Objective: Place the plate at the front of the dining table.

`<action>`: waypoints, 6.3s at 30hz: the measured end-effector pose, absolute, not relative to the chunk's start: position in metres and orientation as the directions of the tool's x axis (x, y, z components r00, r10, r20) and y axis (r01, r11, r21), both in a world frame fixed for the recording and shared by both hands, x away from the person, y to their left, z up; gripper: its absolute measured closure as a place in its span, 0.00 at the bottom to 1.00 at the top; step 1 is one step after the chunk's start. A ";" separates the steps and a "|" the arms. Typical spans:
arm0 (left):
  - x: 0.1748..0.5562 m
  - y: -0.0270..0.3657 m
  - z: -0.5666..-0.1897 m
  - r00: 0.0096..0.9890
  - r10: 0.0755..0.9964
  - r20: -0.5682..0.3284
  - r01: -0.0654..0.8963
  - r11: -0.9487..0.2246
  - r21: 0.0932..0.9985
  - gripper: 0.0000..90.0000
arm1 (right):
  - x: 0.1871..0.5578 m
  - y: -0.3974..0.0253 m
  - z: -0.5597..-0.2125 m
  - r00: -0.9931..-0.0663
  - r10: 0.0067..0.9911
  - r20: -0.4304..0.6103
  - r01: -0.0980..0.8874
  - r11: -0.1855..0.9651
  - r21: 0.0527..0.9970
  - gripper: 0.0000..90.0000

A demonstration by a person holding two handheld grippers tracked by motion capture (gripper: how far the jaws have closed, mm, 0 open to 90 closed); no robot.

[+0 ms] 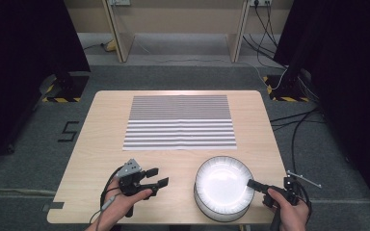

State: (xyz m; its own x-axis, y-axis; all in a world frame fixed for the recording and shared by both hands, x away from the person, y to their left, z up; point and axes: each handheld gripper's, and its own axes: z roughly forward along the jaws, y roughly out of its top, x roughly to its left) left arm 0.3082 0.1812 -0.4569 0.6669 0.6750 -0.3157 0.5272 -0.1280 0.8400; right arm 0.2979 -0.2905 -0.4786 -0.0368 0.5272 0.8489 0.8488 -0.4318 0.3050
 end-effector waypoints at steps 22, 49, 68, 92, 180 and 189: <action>0.306 0.212 -0.465 0.617 0.715 -0.328 0.550 -0.094 0.830 0.43 | 0.309 -0.287 -0.462 -0.058 0.476 0.878 0.843 -0.448 0.299 0.86; 0.305 0.229 -0.467 0.588 0.735 -0.339 0.555 -0.061 0.830 0.44 | 0.330 -0.279 -0.440 -0.088 0.466 0.880 0.827 -0.458 0.325 0.86; 0.306 0.237 -0.466 0.578 0.744 -0.336 0.549 -0.050 0.835 0.44 | 0.349 -0.272 -0.430 -0.092 0.454 0.886 0.820 -0.470 0.326 0.86; 0.308 0.244 -0.465 0.565 0.756 -0.332 0.546 -0.041 0.837 0.45 | 0.369 -0.266 -0.420 -0.095 0.455 0.886 0.808 -0.485 0.335 0.86; 0.309 0.273 -0.471 0.508 0.790 -0.343 0.551 0.008 0.835 0.46 | 0.434 -0.242 -0.395 -0.070 0.461 0.884 0.788 -0.519 0.333 0.84; 0.310 0.274 -0.472 0.506 0.792 -0.342 0.552 0.008 0.834 0.46 | 0.442 -0.237 -0.390 -0.072 0.463 0.884 0.784 -0.522 0.337 0.84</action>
State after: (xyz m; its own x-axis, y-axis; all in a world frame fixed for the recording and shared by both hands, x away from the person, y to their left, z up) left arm 0.3096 0.2740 -0.4716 0.5057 0.7920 -0.3421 0.5516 0.0080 0.8341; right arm 0.4419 -0.2372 -0.3904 -0.0719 0.4628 0.8835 0.7835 -0.5219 0.3372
